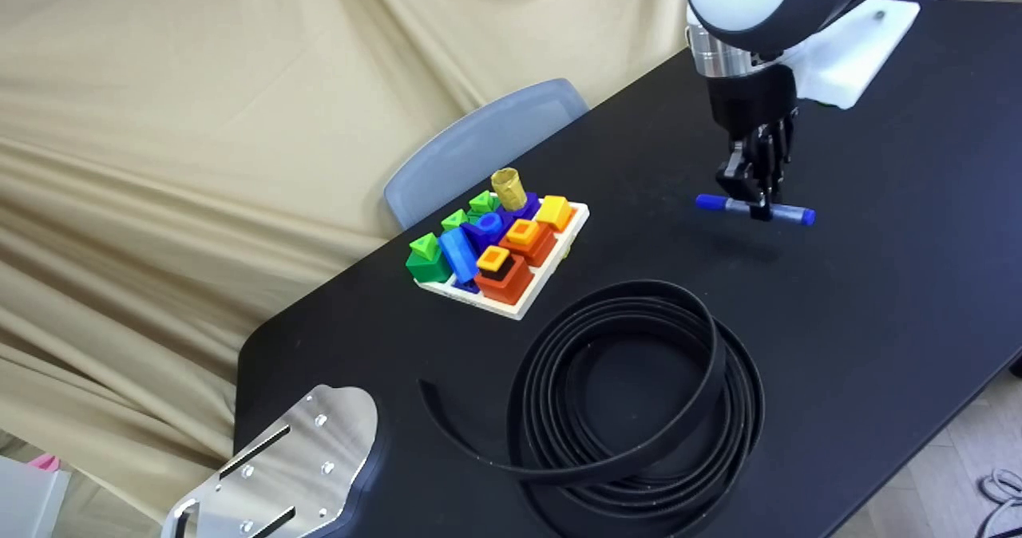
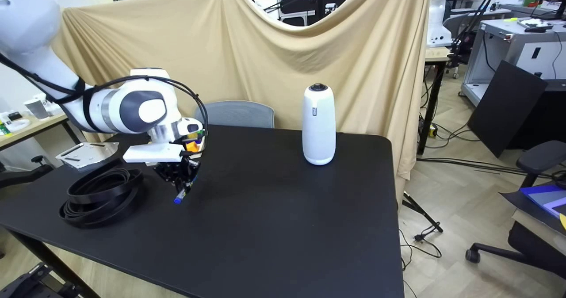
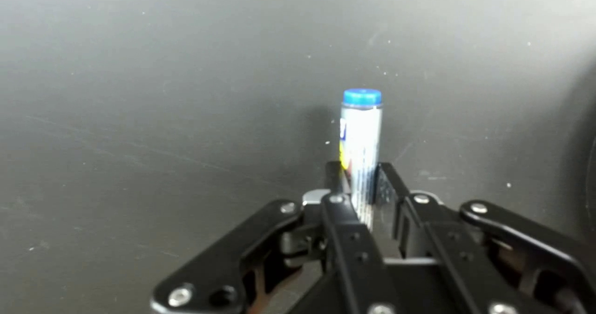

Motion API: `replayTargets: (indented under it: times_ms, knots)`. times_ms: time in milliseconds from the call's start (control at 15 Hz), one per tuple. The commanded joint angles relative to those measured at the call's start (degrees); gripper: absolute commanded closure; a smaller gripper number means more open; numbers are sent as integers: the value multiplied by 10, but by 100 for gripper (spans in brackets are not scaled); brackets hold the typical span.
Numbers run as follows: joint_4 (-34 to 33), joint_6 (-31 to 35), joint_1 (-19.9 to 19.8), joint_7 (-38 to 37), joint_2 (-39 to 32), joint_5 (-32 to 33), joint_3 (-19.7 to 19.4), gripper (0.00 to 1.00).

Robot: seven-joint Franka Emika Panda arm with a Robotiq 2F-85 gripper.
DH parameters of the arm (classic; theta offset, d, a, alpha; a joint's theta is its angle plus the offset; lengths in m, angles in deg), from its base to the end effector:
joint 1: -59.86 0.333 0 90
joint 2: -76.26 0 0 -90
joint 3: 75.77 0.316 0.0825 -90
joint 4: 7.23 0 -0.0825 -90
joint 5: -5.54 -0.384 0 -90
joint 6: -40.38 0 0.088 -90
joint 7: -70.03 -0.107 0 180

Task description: Turn the marker a bit to the left

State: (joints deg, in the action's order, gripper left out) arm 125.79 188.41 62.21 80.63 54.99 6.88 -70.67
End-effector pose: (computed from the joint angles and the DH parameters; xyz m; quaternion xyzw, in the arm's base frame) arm 0.5039 0.0684 0.1722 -0.9848 -0.1646 0.0534 0.0121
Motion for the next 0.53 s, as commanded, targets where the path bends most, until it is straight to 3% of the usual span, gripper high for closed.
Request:
replayTargets:
  times_ms: [0,267,467]
  knots:
    - [0,-20,-8,74,2,52,-3,95]
    - [16,41,1,87,4,148,-30,95]
    - [31,109,-1,74,-2,184,-45,95]
